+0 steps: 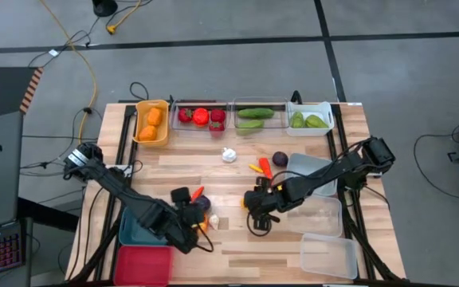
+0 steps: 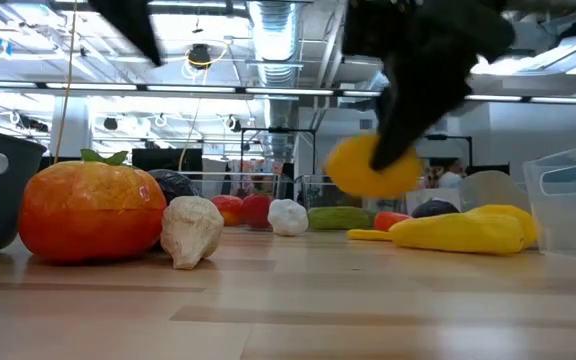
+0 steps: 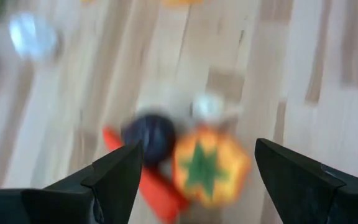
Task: Sort produce into baskets
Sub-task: Put the yellow lemon into the blue bin
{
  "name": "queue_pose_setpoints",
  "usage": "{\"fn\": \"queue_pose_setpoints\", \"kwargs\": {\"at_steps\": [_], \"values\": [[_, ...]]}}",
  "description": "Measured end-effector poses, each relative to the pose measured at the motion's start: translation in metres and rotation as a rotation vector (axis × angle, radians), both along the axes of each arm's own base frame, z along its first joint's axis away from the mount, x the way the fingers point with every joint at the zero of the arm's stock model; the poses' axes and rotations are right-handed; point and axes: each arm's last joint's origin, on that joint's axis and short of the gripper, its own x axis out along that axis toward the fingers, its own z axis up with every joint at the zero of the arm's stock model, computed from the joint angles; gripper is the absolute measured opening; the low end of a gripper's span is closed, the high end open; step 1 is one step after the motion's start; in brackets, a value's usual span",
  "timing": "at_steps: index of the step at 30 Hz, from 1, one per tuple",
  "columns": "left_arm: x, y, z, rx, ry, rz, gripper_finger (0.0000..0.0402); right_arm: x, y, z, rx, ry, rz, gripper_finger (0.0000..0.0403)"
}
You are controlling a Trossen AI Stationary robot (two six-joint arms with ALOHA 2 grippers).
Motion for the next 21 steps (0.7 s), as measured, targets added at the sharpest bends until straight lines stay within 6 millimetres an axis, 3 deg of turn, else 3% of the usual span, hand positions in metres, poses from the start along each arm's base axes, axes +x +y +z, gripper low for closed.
{"fn": "queue_pose_setpoints", "kwargs": {"at_steps": [10, 21], "values": [[0.028, 0.012, 0.009, 0.097, -0.148, -0.151, 0.0297, 0.024, 0.009, 0.032, -0.027, -0.257, 0.144, 0.0256], [0.039, 0.023, 0.011, 0.094, -0.163, -0.19, 0.0297, 0.036, 0.013, 0.051, -0.067, -0.446, 0.224, 0.0256]]}}
